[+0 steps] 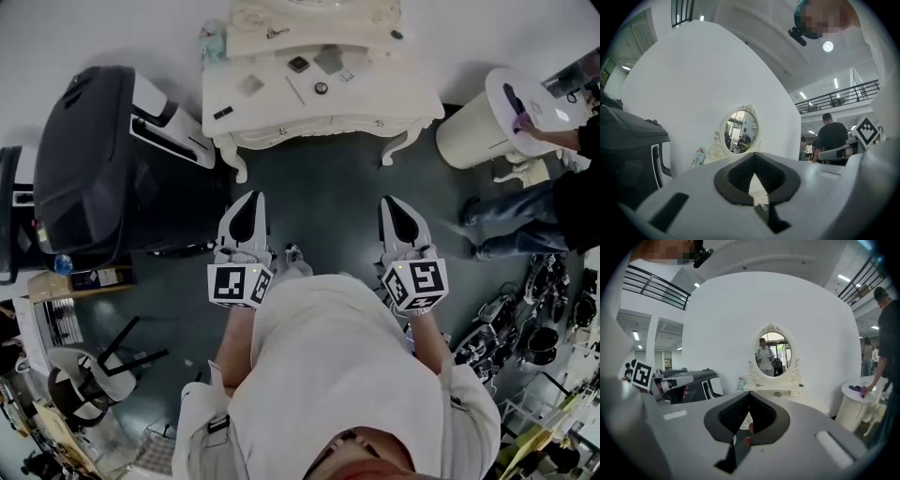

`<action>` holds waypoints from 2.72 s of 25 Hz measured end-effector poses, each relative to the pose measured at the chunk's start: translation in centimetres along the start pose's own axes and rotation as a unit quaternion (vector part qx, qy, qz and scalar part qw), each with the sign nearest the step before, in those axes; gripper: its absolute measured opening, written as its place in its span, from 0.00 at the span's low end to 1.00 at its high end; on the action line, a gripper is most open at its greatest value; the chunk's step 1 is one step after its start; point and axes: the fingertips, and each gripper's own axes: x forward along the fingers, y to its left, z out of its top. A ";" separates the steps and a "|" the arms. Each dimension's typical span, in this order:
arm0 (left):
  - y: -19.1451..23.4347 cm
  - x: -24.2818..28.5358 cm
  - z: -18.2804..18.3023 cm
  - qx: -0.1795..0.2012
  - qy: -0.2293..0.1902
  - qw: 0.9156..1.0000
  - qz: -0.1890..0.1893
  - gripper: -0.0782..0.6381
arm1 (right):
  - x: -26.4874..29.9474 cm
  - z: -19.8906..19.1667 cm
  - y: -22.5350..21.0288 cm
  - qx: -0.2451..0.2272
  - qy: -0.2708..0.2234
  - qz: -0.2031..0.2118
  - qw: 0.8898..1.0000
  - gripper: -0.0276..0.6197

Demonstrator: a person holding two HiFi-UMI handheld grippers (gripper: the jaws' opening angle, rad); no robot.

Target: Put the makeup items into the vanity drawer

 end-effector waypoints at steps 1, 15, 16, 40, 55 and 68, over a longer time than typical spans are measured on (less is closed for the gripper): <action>0.9 0.7 0.1 -0.002 -0.001 1.000 0.002 0.12 | 1.0 0.3 0.2 -0.003 0.000 0.000 1.000 0.05; 7.7 8.4 -0.8 -0.002 0.027 0.999 0.022 0.12 | 12.3 1.7 -1.5 -0.006 0.020 0.009 1.000 0.05; 7.9 9.3 -1.0 -0.002 0.029 0.999 0.025 0.12 | 13.2 1.7 -2.0 -0.005 0.022 0.012 1.000 0.05; 14.2 32.7 -2.5 0.006 0.063 0.980 0.187 0.12 | 40.3 6.0 -15.8 0.003 0.075 0.158 0.985 0.05; 21.5 38.9 -7.2 0.002 0.133 0.971 0.198 0.12 | 47.8 9.5 -12.3 -0.034 0.074 0.198 0.977 0.05; 32.8 48.2 -19.4 -0.032 0.275 0.945 0.175 0.32 | 53.4 8.2 -10.2 -0.020 0.112 0.123 0.986 0.05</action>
